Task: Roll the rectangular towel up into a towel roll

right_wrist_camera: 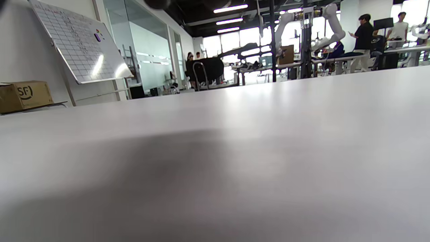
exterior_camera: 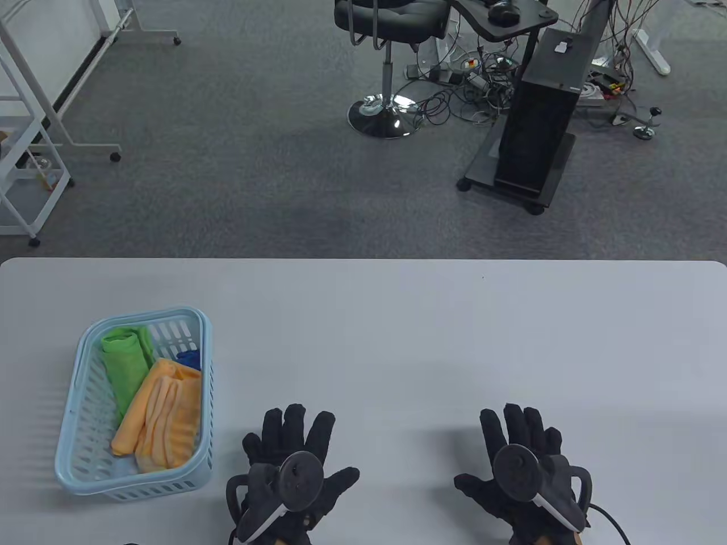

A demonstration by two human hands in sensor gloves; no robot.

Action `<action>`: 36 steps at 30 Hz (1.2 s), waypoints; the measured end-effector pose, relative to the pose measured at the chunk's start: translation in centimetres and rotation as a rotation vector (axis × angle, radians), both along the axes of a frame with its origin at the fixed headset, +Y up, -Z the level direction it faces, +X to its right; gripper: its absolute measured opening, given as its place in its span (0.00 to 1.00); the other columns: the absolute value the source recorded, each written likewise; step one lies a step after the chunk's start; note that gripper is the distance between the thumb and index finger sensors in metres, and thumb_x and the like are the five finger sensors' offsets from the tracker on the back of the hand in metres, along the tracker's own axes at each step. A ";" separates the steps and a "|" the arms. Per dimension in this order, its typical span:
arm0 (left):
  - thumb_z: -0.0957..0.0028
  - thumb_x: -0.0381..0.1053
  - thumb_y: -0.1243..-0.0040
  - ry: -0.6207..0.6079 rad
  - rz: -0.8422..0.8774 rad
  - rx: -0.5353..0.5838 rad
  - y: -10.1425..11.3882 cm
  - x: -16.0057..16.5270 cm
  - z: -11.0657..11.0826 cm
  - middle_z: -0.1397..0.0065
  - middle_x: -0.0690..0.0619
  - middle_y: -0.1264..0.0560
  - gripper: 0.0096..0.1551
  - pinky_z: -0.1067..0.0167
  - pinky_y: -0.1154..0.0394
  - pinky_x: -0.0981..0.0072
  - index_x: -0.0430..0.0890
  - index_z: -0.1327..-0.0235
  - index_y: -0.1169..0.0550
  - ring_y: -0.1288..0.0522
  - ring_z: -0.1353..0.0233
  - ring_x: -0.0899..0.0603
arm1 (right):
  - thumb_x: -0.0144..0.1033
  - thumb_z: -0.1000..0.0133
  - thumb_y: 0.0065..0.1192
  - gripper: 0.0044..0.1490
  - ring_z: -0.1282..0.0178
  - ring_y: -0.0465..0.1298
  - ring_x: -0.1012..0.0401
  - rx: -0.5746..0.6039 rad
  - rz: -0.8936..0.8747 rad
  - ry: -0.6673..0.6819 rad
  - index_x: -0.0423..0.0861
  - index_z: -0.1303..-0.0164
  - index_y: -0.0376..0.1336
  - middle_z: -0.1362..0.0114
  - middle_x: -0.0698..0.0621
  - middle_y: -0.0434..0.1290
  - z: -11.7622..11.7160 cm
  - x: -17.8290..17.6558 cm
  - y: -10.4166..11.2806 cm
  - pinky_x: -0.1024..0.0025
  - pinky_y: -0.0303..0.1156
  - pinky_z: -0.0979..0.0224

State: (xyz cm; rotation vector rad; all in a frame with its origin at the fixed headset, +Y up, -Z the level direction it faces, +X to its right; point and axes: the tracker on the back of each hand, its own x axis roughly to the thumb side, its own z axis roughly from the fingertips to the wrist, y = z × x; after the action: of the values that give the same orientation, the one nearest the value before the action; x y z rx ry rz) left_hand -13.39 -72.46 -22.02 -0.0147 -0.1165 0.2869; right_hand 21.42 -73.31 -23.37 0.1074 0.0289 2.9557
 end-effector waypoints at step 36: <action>0.62 0.78 0.44 -0.008 -0.005 -0.076 -0.6 0.4 -0.5 0.13 0.38 0.50 0.57 0.33 0.57 0.18 0.58 0.17 0.40 0.55 0.17 0.25 | 0.69 0.66 0.57 0.65 0.20 0.38 0.41 -0.135 0.010 0.022 0.52 0.22 0.42 0.20 0.40 0.38 -0.8 -0.1 -1.1 0.30 0.36 0.26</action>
State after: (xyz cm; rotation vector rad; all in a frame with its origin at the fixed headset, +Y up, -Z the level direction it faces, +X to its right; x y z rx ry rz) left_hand -13.01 -73.08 -22.55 -0.0916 -0.1130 0.2866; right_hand 21.31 -74.41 -24.20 0.1219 0.2316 2.9516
